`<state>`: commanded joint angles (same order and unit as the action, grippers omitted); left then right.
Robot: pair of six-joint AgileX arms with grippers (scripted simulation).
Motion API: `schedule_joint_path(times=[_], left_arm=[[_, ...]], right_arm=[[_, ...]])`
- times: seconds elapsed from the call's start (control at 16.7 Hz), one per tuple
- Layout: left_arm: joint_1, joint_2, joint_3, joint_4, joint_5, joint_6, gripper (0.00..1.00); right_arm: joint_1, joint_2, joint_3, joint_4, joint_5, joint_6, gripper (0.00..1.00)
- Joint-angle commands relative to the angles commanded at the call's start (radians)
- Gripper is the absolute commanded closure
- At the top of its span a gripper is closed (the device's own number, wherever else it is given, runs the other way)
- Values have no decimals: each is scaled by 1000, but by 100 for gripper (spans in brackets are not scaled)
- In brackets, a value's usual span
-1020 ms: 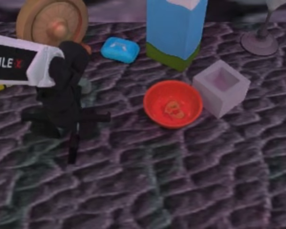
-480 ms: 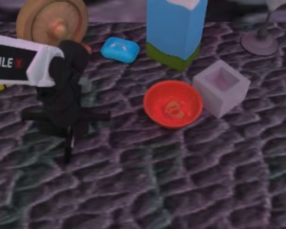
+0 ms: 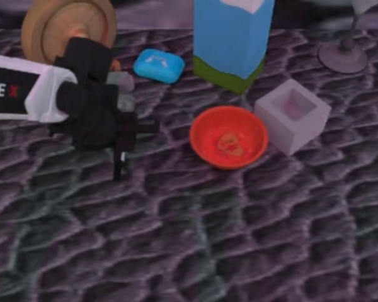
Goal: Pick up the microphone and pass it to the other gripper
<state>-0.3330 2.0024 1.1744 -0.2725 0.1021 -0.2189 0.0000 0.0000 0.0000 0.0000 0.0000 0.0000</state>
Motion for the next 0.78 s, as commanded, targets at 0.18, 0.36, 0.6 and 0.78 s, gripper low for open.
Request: schedule_joint_path(times=[0.18, 0.36, 0.6, 0.78], left_arm=[[9, -50, -74, 241, 92, 49, 100], [19, -106, -157, 518, 190, 102, 100], [31, -197, -253, 868, 311, 171, 100], [40, -267, -305, 1038, 378, 213, 100]], right_arm=[[0, 0, 0, 0, 0, 0, 0], [0, 0, 0, 0, 0, 0, 0], [0, 0, 0, 0, 0, 0, 0], [0, 0, 0, 0, 0, 0, 0]])
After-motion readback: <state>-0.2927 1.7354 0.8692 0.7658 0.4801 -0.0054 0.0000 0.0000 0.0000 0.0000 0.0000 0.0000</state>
